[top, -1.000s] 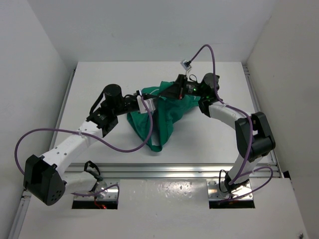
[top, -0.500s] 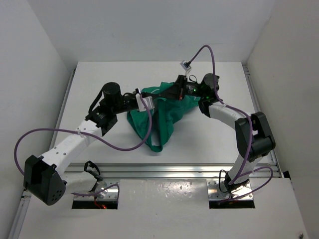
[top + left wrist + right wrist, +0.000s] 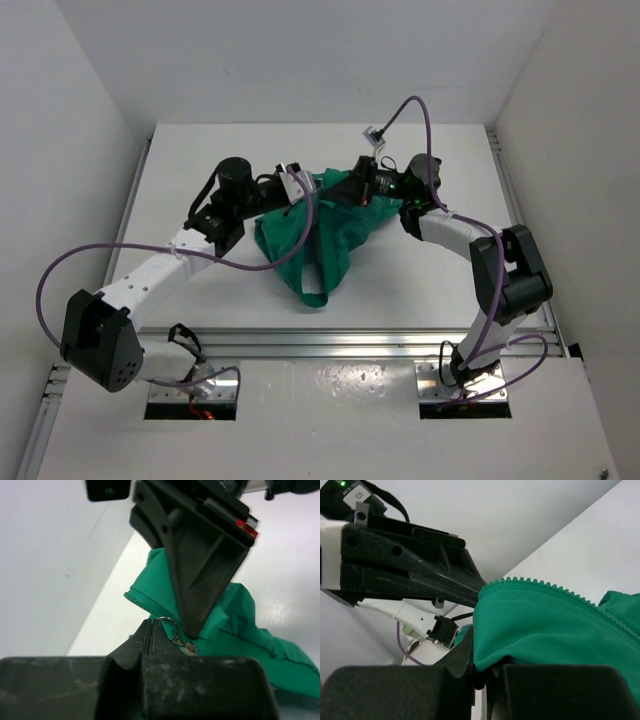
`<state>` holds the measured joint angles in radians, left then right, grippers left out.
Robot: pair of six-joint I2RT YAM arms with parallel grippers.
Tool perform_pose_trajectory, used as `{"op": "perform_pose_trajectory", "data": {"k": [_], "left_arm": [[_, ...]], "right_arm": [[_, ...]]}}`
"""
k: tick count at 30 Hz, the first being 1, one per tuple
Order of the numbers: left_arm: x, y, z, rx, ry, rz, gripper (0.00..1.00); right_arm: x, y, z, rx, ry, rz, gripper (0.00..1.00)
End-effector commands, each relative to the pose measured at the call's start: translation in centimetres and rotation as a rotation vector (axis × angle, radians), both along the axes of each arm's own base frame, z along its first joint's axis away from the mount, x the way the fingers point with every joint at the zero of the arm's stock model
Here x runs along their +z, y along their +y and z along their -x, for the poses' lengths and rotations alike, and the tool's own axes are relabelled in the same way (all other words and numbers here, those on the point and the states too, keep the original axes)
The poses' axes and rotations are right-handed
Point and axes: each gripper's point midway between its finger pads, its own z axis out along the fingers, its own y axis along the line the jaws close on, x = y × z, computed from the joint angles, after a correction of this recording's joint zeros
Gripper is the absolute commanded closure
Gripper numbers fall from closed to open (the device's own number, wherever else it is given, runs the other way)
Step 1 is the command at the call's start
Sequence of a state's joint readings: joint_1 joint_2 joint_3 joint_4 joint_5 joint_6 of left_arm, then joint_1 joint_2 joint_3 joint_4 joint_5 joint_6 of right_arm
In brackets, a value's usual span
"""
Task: Zip up the jacket
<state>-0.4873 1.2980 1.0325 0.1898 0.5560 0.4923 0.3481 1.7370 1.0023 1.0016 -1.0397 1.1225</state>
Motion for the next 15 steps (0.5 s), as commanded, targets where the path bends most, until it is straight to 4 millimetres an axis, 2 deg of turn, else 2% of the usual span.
{"op": "perform_pose_trajectory", "data": {"k": [1, 2, 3, 4, 5, 7, 8, 10, 14, 15], "left_arm": [[2.5, 1.7, -2.8, 0.119, 0.035, 0.097, 1.00], [2.1, 1.4, -3.1, 0.121, 0.081, 0.119, 1.00], [2.8, 1.7, -3.3, 0.131, 0.085, 0.139, 1.00], [2.1, 2.0, -3.9, 0.146, 0.119, 0.147, 1.00], [2.8, 1.8, -3.8, 0.146, 0.144, 0.180, 1.00], [2.1, 2.3, -4.7, 0.172, 0.209, 0.212, 1.00], [2.5, 2.3, -4.7, 0.171, 0.213, 0.224, 1.00], [2.1, 2.4, -4.9, 0.173, 0.241, 0.234, 1.00], [2.1, 1.9, -4.1, 0.118, 0.276, 0.246, 1.00], [2.1, 1.4, -3.4, 0.067, 0.283, 0.239, 1.00]], "right_arm": [[2.2, -0.3, 2.2, 0.066, -0.150, -0.032, 1.00], [2.1, -0.4, 2.4, 0.071, -0.147, -0.030, 1.00], [2.0, -0.6, 2.7, 0.074, -0.139, -0.028, 1.00], [1.7, -0.6, 2.8, 0.079, -0.140, -0.024, 1.00], [1.6, -0.7, 2.8, 0.079, -0.141, -0.023, 1.00], [1.2, -1.0, 3.1, 0.087, -0.140, -0.018, 1.00], [1.2, -1.1, 3.1, 0.087, -0.146, -0.017, 1.00], [0.9, -1.3, 3.3, 0.095, -0.139, -0.013, 1.00], [0.5, -1.6, 3.8, 0.116, -0.134, -0.003, 1.00], [0.1, -1.7, 3.8, 0.116, -0.121, 0.002, 1.00]]}}
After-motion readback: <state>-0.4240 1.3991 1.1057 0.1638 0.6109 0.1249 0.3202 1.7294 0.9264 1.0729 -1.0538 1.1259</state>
